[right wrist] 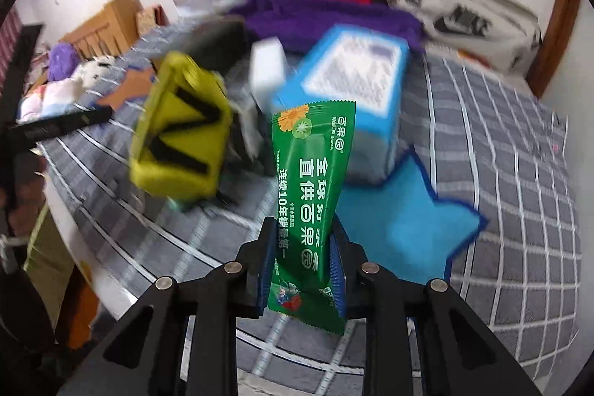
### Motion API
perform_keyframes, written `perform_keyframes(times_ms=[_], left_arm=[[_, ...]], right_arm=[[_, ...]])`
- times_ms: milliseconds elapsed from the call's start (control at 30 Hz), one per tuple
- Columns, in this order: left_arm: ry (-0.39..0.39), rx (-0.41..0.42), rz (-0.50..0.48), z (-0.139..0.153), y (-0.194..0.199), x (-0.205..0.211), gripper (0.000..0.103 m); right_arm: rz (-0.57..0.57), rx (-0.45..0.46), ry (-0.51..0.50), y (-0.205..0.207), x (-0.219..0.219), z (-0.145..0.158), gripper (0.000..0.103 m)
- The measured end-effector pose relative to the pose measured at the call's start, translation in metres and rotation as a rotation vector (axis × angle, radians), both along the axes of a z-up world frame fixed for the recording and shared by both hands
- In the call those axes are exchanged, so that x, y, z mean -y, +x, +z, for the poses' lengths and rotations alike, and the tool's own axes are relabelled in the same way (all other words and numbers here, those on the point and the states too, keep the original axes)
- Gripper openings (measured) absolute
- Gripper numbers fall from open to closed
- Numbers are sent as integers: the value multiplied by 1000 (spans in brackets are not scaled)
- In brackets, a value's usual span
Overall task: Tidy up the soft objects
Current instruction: 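Grasp the white persimmon snack packet with the left gripper while the right holds the green packet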
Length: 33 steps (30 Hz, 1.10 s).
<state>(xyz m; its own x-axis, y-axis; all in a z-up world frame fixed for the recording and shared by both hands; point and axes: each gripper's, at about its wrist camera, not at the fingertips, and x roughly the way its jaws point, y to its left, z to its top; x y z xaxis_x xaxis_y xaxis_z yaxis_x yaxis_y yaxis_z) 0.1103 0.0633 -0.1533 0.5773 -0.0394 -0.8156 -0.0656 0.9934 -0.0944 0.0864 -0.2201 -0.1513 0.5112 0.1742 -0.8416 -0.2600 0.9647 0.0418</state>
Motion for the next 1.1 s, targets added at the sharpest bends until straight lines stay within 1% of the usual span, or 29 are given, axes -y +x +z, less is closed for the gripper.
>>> perform_keyframes(times_ms=[67,167,233,300,367,400,500,533,633,800,867,900,933,967,1000,1033,1100], left_arm=[[-1,8,-10,-3,1,1,103],[26,12,-23,-7,5,2,103],[28,8,-40,-12,9,3,103],[18,-9,-41,-17,15,3,100],[13,-28,-49,-22,20,5,91],[18,-32,-57,-24,22,7,91],[50,-30,-77,-27,28,13,91],[57,-29,-85,-28,29,15,88],[73,-33,-119,-29,36,23,85],[98,-47,-150,-32,46,29,63],[76,-41,-156,-30,48,28,41],[67,-38,-162,-28,49,29,35],[68,-36,-167,-26,49,30,25],[69,-32,-174,-25,49,31,20],[65,-28,-186,-25,49,33,17],[56,-28,-194,-25,48,33,10],[48,-30,-196,-26,47,31,10]], right_arm=[[-17,-33,-15,3,3,-13,27],[-31,-44,-33,6,5,-21,33],[-41,-38,-40,8,7,-23,42],[-48,-32,-39,10,9,-26,44],[-58,-21,-24,12,12,-28,47],[-63,-16,-19,13,12,-28,49],[-71,4,-25,19,11,-31,49],[-68,8,-30,21,10,-32,49],[-56,22,-32,22,11,-33,47],[-53,42,-21,25,13,-34,45],[-46,49,-27,25,13,-35,45],[-43,52,-25,25,14,-35,45],[-42,55,-20,24,15,-35,45],[-42,56,-12,24,16,-36,45],[-40,57,-4,24,17,-36,45],[-38,59,-2,23,17,-36,45],[-37,66,2,22,18,-36,46]])
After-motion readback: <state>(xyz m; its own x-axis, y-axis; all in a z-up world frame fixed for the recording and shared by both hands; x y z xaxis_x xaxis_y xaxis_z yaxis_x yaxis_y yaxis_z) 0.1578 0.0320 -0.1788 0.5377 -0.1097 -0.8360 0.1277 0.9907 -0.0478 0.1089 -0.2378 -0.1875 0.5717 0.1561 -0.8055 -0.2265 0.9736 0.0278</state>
